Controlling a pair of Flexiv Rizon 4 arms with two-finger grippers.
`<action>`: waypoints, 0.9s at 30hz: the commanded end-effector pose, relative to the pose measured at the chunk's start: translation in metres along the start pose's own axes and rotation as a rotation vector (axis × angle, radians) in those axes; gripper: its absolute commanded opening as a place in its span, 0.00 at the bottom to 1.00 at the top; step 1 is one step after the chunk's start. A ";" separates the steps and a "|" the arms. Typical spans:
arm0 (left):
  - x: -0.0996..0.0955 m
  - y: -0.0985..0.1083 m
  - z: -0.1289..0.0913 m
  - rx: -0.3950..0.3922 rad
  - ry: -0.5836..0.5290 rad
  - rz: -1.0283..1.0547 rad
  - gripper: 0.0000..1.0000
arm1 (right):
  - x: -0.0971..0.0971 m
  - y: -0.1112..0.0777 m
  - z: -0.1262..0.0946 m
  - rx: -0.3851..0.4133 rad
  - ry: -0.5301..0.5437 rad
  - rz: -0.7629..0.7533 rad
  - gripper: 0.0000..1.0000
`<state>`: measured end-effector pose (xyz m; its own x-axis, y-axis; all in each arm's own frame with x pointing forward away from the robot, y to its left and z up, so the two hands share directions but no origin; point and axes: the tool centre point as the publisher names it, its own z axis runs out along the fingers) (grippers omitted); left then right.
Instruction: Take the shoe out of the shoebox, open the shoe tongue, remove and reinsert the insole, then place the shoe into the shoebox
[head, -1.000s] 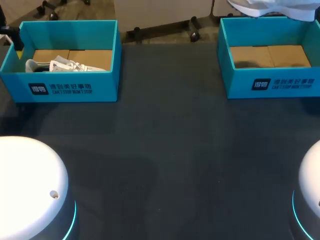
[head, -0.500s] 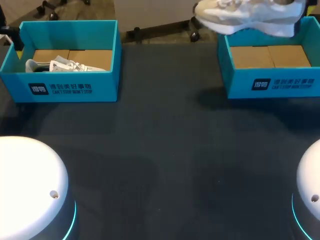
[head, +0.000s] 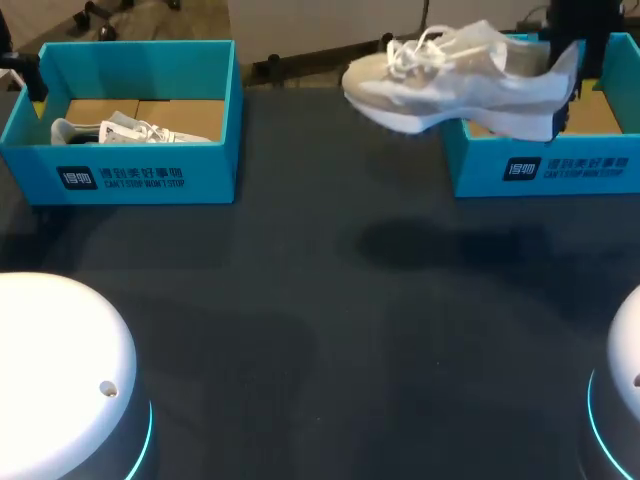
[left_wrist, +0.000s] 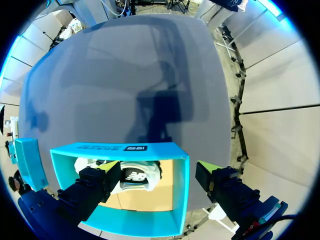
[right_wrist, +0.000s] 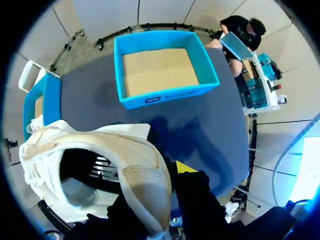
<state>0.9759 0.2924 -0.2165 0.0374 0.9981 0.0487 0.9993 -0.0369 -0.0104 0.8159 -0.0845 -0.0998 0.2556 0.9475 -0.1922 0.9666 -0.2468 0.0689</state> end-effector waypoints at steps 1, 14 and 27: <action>0.000 0.000 0.000 0.000 0.002 0.001 1.00 | -0.004 -0.009 0.000 -0.165 0.010 0.002 0.00; 0.000 0.000 0.000 0.000 0.002 0.001 1.00 | 0.010 -0.025 0.009 -0.157 -0.044 -0.025 0.00; 0.000 0.000 0.000 0.000 0.002 0.001 1.00 | 0.062 -0.122 0.071 -0.079 -0.075 -0.016 0.00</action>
<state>0.9759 0.2924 -0.2165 0.0374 0.9981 0.0486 0.9993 -0.0369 -0.0104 0.7219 -0.0232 -0.1764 0.2334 0.9397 -0.2500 0.9695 -0.2051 0.1341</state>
